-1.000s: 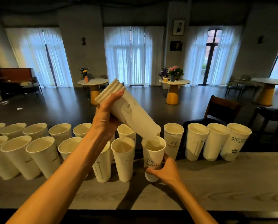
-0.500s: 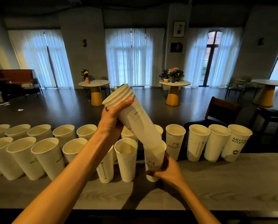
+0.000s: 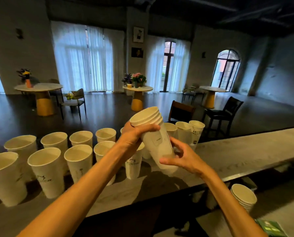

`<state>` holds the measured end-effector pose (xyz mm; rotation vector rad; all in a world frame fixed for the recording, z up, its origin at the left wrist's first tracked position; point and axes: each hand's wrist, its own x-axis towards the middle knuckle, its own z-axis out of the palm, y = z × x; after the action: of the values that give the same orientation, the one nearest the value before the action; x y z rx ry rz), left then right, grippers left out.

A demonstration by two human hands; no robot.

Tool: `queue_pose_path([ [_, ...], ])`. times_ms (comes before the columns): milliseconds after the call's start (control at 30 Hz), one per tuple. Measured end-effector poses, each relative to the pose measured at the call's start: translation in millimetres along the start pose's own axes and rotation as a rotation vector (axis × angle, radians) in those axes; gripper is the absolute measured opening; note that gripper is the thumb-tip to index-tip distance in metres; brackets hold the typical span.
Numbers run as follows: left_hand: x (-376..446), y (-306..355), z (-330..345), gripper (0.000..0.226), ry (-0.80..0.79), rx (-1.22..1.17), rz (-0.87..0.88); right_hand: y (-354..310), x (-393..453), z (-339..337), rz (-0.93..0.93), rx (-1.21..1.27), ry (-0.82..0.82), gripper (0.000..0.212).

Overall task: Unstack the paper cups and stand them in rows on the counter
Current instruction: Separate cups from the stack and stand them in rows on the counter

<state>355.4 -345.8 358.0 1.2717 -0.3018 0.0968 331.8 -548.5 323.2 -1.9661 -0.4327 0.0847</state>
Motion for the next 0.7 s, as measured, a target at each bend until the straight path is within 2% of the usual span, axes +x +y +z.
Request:
queue_pose_path([
  [67, -3, -10, 9, 0.081, -0.036, 0.031, -0.010, -6, -2, -1, -0.021, -0.062, 0.035, 0.067],
  [133, -6, -15, 15, 0.076, -0.018, 0.060, -0.014, -3, -4, -2, -0.025, -0.110, 0.078, 0.068],
  [233, -5, -20, 22, 0.074, 0.054, 0.111, 0.013, 12, -1, 0, -0.039, -0.162, 0.159, 0.072],
  [333, 7, -20, 26, 0.081, 0.176, 0.056, 0.027, 37, 9, 4, -0.021, -0.202, 0.259, 0.084],
  [433, 23, -6, 22, 0.084, 0.247, -0.013, 0.042, 73, 20, 6, 0.101, -0.087, 0.210, 0.090],
  [533, 37, 11, 13, 0.067, 0.306, -0.095, 0.105, 105, 37, 9, 0.194, 0.022, 0.156, 0.091],
  [633, 45, 18, 5, 0.079, 0.428, -0.106, 0.145, 126, 64, 13, 0.200, 0.065, 0.107, 0.092],
  [700, 45, 20, 0, 0.078, 0.472, -0.113, 0.154, 133, 78, 17, 0.194, 0.066, 0.087, 0.089],
])
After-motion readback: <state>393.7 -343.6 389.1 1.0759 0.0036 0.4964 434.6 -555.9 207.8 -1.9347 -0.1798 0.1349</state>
